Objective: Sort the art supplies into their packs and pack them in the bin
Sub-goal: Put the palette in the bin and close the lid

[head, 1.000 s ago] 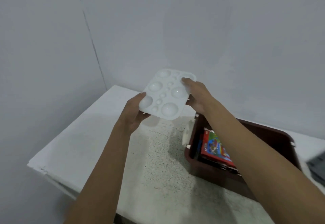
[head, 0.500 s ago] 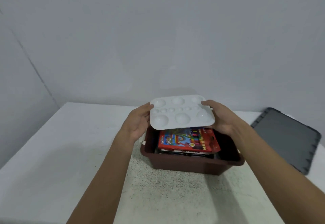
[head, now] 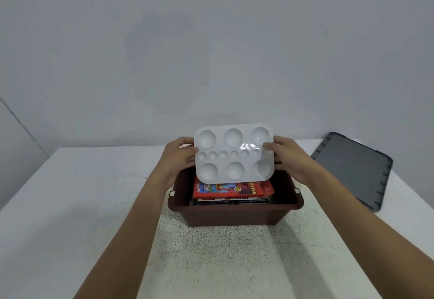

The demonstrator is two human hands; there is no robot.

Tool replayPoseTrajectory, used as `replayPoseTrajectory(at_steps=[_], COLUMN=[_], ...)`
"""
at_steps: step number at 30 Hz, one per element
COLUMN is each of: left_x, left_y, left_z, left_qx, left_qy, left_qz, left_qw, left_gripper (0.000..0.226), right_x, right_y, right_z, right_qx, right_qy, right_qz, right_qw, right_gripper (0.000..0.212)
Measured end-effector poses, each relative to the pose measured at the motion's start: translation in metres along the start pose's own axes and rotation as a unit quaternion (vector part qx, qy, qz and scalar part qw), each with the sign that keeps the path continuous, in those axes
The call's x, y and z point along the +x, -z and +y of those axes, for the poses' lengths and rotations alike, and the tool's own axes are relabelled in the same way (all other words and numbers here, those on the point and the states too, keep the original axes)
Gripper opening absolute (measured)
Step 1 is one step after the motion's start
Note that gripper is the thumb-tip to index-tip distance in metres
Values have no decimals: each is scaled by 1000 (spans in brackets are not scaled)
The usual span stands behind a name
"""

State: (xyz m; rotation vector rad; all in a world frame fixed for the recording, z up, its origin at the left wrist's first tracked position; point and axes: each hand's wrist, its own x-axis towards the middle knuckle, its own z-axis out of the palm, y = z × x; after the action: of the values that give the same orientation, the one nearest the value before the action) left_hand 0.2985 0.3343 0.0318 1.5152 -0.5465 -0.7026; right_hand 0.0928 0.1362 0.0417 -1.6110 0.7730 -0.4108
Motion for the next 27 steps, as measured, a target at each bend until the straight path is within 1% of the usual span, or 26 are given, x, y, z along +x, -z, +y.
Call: replayPoseTrajectory(at_steps=[2,4,5,7,10,12,15,17,20,23,27], left_x=[-1,-4,-6,-11,-13,-14,-13,-12,-9,-5,-3], left_y=[2,5,6,9,9,7,0,-3,-4,-6,-7], left_z=[2,3,2,1,-2,-1,-1,-5,-11,-17,-21], left_qx=[37,82,113,202,345,434,545,578,601,623,636], left_qy=[-22,-41,-48,-55,-55,-53,-60,-53,-44,-41,-35], left_qz=[5,-7,-24,-88,-180,-210,-232,-233,-236,-239,-238], left_qw=[999,996,992,974,920,875,803,780,762,744,734], left_gripper=[19,22,24,29,34,38,43,46,48,50,51], right_x=[-2,-3,-4,-6,-7,-7,-6,-7,-6,-5,-1], right_y=[0,-2,-3,-4,-3,-4,-6,-8,-13,-17,-18], right_z=[0,3,5,9,12,14,16,15,17,22,22], right_qx=[-16,-52,-88,-182,-305,-370,-447,-479,-507,-525,-531], right_qy=[38,70,86,113,113,111,113,100,94,83,77], right_qz=[-10,-27,-35,-58,-138,-177,-197,-209,-208,-198,-197], right_qw=[999,996,992,975,936,905,865,847,831,824,820], right_gripper=[18,22,23,28,39,44,49,50,46,44,46])
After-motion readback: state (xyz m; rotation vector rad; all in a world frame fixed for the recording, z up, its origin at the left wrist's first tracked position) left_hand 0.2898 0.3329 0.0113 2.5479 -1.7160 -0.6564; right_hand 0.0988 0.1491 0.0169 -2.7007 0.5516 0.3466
